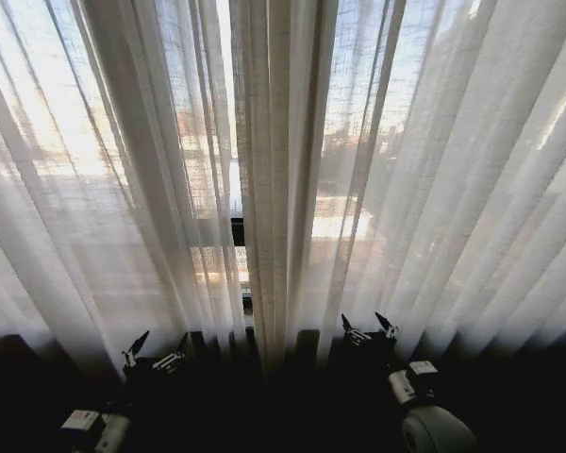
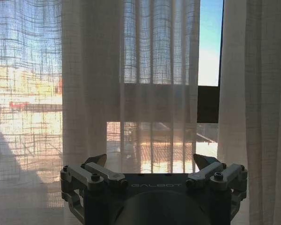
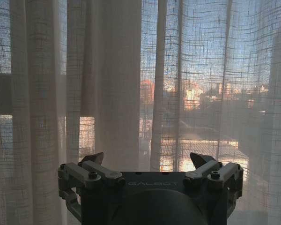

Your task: Open the curtains by pulling them apart, changing their state from closed to fully open.

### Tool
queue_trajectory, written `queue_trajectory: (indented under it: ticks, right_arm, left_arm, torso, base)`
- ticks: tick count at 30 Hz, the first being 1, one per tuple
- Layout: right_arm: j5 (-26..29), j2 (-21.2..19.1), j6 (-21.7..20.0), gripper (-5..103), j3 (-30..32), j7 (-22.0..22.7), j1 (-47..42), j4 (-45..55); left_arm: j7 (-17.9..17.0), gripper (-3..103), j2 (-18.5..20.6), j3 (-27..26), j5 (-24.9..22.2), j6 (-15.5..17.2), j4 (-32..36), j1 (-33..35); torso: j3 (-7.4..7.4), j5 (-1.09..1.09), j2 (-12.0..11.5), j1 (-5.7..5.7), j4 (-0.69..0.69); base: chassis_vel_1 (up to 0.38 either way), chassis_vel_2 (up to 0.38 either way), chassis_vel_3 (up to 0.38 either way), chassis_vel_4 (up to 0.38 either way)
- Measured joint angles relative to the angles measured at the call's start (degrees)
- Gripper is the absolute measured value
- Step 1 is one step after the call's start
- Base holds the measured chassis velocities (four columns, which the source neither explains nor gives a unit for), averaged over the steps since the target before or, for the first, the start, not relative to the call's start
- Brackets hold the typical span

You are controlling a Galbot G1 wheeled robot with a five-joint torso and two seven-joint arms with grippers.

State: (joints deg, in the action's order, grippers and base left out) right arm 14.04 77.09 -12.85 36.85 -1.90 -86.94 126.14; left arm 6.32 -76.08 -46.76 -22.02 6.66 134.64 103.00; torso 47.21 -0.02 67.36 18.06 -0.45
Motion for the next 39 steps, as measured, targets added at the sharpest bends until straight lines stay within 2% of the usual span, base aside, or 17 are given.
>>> queue_trajectory:
  ticks: [19, 39]
  right_arm:
    - [-2.72, 0.11, 0.4, 100, -0.21, -1.19, -0.41, -0.58]
    - [-2.66, -0.37, 0.51, 100, 0.09, -1.14, -0.77, -0.61]
  left_arm:
    - [0.01, 100, -0.85, -0.08, 0.25, -0.91, 0.61, 0.73]
    - [0.01, 100, -1.85, 0.42, 1.78, -0.79, 1.4, 0.98]
  torso:
    - [0.0, 0.03, 0.01, -0.03, 0.01]
    - [-0.02, 0.03, 0.02, -0.08, 0.01]
  base:
    - [0.006, -0.005, -0.005, 0.008]
    - [0.116, 0.112, -0.112, -0.12]
